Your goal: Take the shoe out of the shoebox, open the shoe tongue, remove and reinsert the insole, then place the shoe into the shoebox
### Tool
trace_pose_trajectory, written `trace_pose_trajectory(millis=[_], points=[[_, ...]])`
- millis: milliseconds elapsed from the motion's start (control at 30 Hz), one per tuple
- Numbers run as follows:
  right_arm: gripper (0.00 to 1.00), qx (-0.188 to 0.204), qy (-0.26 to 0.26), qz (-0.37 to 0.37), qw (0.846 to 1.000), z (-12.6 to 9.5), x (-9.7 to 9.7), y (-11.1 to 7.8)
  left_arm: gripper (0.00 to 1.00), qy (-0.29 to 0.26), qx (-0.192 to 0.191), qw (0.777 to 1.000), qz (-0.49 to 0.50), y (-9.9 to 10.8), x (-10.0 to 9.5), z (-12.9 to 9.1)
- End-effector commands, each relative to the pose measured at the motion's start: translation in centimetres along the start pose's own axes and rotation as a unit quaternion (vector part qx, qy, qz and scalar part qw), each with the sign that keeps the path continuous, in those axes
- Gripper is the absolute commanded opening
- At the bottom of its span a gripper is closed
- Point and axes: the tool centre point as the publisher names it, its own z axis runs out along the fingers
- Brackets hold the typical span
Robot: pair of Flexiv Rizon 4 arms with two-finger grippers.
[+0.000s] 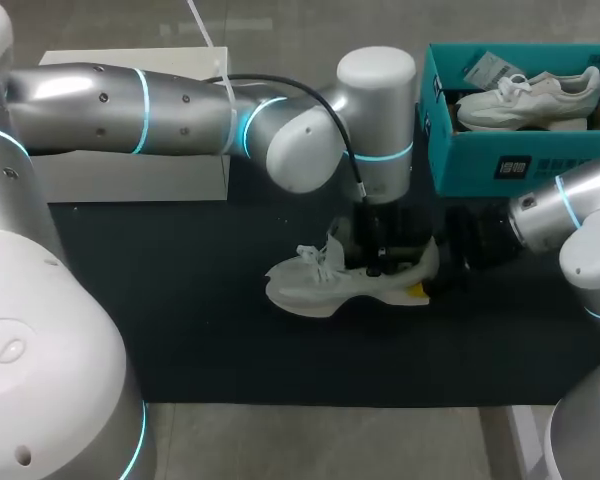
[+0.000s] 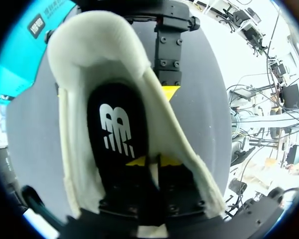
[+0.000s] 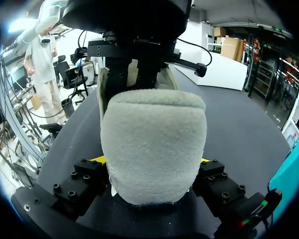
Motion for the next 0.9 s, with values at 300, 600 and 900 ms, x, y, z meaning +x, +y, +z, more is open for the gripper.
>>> trace_pose_trajectory(millis=[300, 600, 900], points=[[0.0, 0.0, 0.0, 0.001, 1.0, 0.5, 0.0, 0.0, 0.3, -0.077, 0.015, 0.997, -0.006, -0.7, -1.8, 2.3], [0.0, 0.0, 0.0, 0.001, 1.0, 0.5, 0.0, 0.0, 0.29, -0.131, 0.027, 0.991, -0.033, -0.4, -3.3, 3.9], [0.0, 0.0, 0.0, 0.001, 1.0, 0.5, 0.0, 0.0, 0.23, -0.15, 0.006, 0.988, -0.022, -0.4, -3.6, 6.3]])
